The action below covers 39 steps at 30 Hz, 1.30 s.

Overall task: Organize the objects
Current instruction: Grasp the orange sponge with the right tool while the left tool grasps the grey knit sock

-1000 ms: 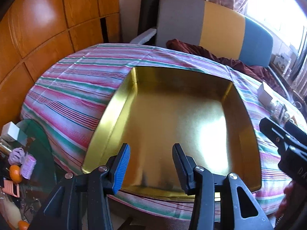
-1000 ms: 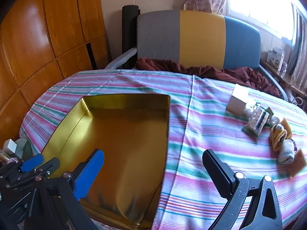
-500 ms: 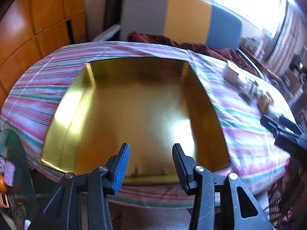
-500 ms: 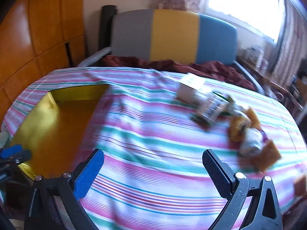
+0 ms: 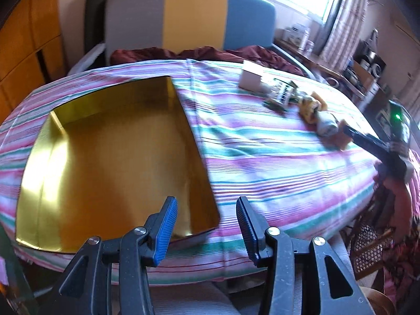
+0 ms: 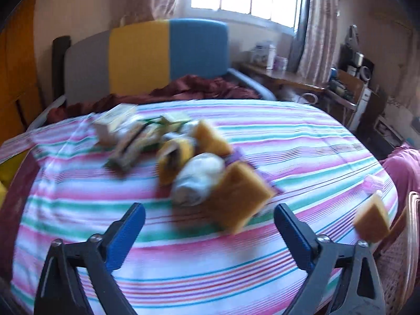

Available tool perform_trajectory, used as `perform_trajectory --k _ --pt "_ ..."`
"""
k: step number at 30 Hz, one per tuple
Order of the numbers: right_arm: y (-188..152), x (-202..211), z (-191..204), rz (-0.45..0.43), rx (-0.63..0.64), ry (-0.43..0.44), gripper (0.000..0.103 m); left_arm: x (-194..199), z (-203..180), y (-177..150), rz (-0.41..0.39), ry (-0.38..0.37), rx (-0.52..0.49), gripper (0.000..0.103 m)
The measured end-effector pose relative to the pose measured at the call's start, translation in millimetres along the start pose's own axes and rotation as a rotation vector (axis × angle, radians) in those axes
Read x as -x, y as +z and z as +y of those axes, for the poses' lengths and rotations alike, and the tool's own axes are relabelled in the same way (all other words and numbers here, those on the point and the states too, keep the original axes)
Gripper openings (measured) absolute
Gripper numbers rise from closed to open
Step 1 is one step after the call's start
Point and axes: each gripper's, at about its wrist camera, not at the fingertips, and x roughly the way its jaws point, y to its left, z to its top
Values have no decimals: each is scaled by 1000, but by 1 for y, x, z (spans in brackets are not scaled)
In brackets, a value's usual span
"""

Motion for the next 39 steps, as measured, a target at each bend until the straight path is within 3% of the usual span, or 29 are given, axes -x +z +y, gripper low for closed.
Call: perform_trajectory --k 4,8,13,20,24,27,29,31,33,36,39 --pt "13 -16 -16 43 80 -1 73 -5 -17 4 13 -26 -29 47" --pt "21 -32 -16 124 269 16 67 -6 -29 8 14 -64 -48 47" --pt "25 -50 -21 190 411 67 40 -18 -43 16 54 -177 -61 60" --pt "26 -55 -50 186 355 196 39 -48 -77 33 114 -340 -55 67" --pt "23 -57 -52 189 304 231 61 -65 -104 47 96 -357 -76 70" --pt "18 -65 -47 240 315 228 55 -79 -125 58 78 -365 -97 70" --pt "21 -64 -46 229 314 238 50 -88 -141 64 61 -378 -113 70" --pt "27 -61 -53 221 264 271 44 -96 -155 68 41 -385 -135 79" --pt "32 -59 -61 213 212 287 43 -106 -167 72 42 -384 -146 85" --pt "36 -57 -76 195 142 282 42 -122 -187 81 71 -400 -158 85" --pt "40 -56 -88 189 73 292 41 -131 -207 91 51 -388 -186 85"
